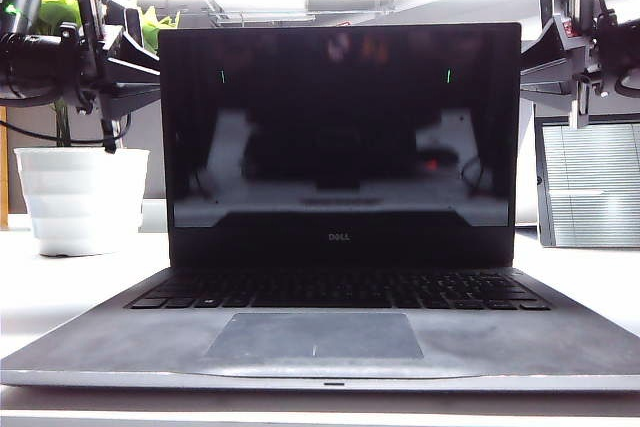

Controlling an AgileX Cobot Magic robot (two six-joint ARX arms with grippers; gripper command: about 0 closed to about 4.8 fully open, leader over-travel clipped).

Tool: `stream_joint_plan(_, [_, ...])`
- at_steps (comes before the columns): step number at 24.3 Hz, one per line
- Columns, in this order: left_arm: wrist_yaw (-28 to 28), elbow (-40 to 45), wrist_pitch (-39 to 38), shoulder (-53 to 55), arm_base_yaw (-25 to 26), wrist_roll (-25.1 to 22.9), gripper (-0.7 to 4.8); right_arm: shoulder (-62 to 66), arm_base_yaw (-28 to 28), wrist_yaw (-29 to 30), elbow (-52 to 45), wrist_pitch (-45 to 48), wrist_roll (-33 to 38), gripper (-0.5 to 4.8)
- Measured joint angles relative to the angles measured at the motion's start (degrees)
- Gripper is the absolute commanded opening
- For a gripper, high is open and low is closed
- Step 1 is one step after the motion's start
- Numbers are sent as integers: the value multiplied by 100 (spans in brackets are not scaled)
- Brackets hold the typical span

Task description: Close the laptop lid.

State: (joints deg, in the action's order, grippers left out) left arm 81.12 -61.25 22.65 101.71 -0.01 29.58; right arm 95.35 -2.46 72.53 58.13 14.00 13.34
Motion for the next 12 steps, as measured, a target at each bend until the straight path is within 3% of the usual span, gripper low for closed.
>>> stream_joint_plan(12, [278,2,-1429,0,-96,-151,-5,-2,13,275,0,-1325,28,-1])
